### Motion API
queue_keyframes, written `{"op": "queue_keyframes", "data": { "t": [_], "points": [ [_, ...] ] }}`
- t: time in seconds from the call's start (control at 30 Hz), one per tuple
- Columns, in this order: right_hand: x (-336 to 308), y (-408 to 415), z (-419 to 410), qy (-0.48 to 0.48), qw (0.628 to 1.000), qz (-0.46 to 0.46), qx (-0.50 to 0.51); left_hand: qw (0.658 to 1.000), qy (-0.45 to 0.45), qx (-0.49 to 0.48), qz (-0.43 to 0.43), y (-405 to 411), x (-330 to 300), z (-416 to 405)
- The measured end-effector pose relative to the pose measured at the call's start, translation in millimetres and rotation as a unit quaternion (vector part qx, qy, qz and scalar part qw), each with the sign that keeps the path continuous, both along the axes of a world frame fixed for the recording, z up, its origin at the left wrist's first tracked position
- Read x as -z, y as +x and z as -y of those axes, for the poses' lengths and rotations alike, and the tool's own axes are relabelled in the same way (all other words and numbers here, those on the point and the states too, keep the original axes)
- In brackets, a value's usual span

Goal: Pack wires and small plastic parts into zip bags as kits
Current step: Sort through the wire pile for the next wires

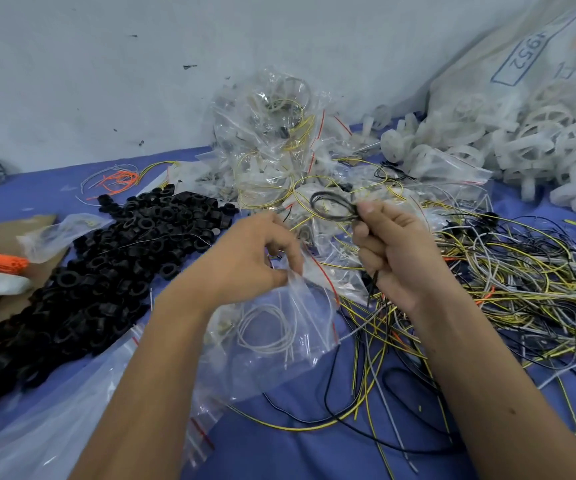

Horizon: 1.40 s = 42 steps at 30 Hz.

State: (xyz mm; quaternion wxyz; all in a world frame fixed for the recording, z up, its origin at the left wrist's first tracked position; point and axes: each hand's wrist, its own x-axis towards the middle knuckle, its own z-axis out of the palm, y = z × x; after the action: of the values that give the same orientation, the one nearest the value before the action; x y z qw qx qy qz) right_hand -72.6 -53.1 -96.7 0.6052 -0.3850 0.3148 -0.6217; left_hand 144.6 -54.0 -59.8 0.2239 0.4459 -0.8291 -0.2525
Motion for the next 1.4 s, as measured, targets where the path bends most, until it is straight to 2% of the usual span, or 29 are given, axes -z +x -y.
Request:
{"op": "queue_keyframes", "data": {
  "t": [0.13,0.2,0.23,0.27,0.3,0.37,0.4,0.47,0.63,0.77,0.93,1.07,1.23,1.4],
  "points": [
    [0,5,-4,-0.031,0.989,-0.143,-0.023,0.999,0.001,-0.016,-0.038,9,-6,-1],
    [-1,7,-5,-0.029,0.989,-0.147,-0.015,0.999,0.001,-0.021,-0.037,9,-6,-2],
    [-3,7,-6,-0.024,0.993,-0.112,-0.016,0.999,0.001,-0.025,-0.042,8,-6,-2],
    [-5,5,-6,-0.014,0.999,-0.036,-0.022,0.998,-0.001,-0.031,-0.048,8,-5,-2],
    [-7,2,-5,-0.002,0.996,0.082,-0.037,0.998,-0.004,-0.035,-0.054,7,-5,-1],
    [-11,-4,-5,0.007,0.937,0.341,-0.071,0.998,-0.007,-0.034,-0.055,7,-4,0],
    [-11,-6,-4,0.006,0.904,0.421,-0.077,0.998,-0.005,-0.029,-0.051,6,-3,0],
    [-11,-4,-4,0.011,0.881,0.468,-0.062,0.999,0.013,-0.021,-0.044,4,0,0],
    [-3,18,-1,0.058,0.913,0.403,0.016,0.998,0.061,-0.002,-0.020,-2,6,-2],
    [5,23,3,0.060,0.914,0.400,0.039,0.997,0.080,0.017,-0.006,-2,6,-2],
    [11,26,7,0.058,0.930,0.353,0.079,0.996,0.082,0.007,-0.035,-2,4,-2],
    [14,32,5,0.029,0.955,0.281,0.090,0.996,0.051,-0.036,-0.063,0,1,-2],
    [14,41,2,-0.044,0.990,0.080,0.105,0.989,-0.013,-0.104,-0.108,4,-3,1],
    [18,38,2,-0.054,0.979,-0.134,0.147,0.983,-0.033,-0.115,-0.140,9,-7,0]
  ]
}}
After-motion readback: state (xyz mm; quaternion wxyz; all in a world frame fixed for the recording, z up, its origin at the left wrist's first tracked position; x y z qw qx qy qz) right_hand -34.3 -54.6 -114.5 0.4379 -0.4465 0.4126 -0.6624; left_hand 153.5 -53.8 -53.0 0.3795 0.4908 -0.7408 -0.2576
